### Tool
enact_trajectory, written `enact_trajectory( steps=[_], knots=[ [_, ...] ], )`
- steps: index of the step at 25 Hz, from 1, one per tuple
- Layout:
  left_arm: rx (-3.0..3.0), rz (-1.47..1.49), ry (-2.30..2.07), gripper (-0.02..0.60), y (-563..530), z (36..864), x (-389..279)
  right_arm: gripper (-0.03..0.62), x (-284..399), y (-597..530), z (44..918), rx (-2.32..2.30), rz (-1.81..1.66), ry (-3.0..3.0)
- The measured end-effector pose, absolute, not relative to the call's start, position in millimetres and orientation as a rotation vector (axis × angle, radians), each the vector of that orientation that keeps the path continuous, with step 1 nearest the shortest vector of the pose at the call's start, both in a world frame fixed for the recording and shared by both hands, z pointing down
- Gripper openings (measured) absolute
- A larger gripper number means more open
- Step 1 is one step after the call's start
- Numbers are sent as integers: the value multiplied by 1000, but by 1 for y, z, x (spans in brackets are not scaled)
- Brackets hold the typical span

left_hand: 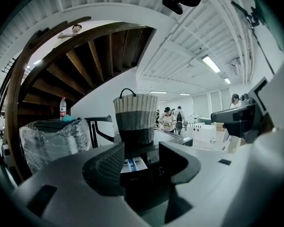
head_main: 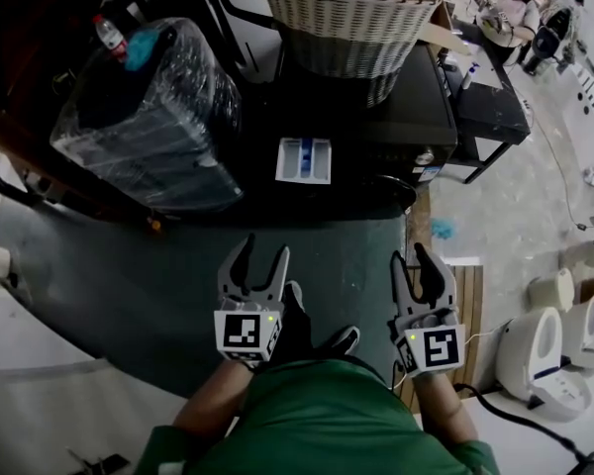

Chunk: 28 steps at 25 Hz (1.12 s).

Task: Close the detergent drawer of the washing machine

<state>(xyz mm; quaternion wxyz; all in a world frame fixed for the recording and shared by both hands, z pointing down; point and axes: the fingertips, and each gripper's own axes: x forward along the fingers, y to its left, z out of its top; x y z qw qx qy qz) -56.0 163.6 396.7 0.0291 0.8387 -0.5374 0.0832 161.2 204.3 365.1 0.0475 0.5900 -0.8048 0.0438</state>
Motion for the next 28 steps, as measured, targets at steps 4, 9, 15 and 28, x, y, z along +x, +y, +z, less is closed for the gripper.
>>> enact_trajectory(
  steps=[4, 9, 15, 28],
  knots=[
    [2573, 241, -1607, 236, 130, 415, -65, 149, 146, 177, 365, 1803, 130, -2409],
    [2584, 272, -1496, 236, 88, 438, -74, 149, 123, 136, 362, 1831, 121, -2358],
    [2599, 328, -1367, 236, 39, 474, -91, 149, 85, 83, 374, 1836, 159, -2276],
    [2529, 489, -1155, 236, -1, 576, -80, 149, 62, 44, 401, 1826, 256, -2132]
  ],
)
